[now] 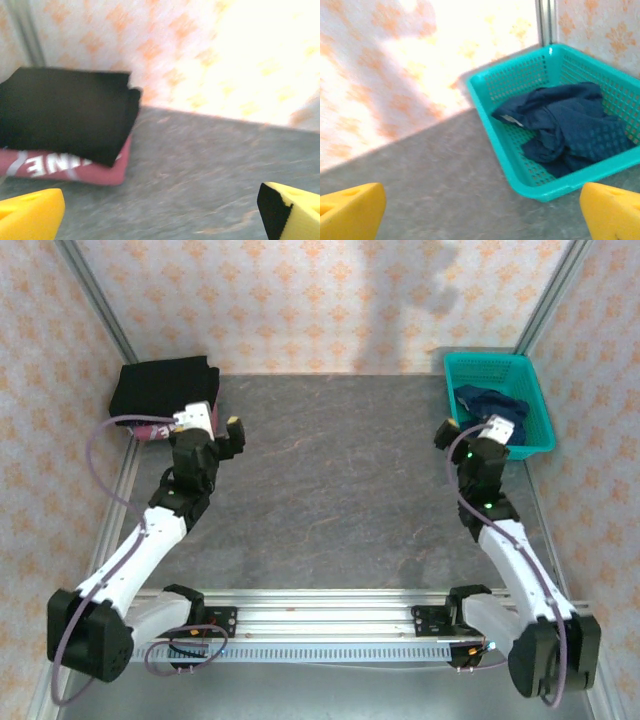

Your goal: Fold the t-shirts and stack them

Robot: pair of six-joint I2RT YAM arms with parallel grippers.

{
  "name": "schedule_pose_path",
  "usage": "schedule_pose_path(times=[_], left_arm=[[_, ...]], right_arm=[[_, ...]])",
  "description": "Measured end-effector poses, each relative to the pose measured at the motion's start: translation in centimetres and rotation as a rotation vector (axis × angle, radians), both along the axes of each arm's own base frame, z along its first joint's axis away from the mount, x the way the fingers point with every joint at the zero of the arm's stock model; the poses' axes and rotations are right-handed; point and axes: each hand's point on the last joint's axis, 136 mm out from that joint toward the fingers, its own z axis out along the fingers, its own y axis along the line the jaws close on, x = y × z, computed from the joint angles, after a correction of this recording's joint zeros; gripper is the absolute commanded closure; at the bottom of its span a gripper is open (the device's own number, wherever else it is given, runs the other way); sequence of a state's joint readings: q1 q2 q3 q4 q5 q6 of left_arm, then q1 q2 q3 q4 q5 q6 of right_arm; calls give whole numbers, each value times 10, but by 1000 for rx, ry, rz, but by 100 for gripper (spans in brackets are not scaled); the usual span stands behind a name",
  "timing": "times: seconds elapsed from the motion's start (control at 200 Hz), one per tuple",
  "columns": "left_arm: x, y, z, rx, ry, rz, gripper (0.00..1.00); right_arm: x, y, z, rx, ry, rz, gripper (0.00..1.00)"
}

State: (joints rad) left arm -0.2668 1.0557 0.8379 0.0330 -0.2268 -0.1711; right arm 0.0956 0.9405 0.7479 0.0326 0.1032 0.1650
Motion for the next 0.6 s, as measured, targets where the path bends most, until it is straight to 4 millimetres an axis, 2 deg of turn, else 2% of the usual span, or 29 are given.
schedule_pose_path(times=[0.07,0.125,0.225,0.285,0.35,0.465,0.53,0.6], left_arm=[[-7,-20,29,-57,5,-35,0],[-11,-33,43,-90,27,-65,0],[-10,-57,51,-125,118,-115,0],[-5,-74,52,-122,175,-149,0],[-2,-102,47,-108,247,-206,0],[-6,-148,23,-85,356,-321,0],[-14,-161,7,-92,415,-362,0],[-20,-165,-3,-110,448,-378,0]], right_arm=[[-1,4,32,35,26,24,1],[6,5,56,56,58,40,1],[35,-13,86,88,152,23,1],[58,-28,89,104,205,-4,1],[83,-48,70,139,290,-37,2],[118,-86,4,214,478,-120,5],[130,-103,-36,242,572,-161,6],[140,-118,-75,252,668,-205,9]])
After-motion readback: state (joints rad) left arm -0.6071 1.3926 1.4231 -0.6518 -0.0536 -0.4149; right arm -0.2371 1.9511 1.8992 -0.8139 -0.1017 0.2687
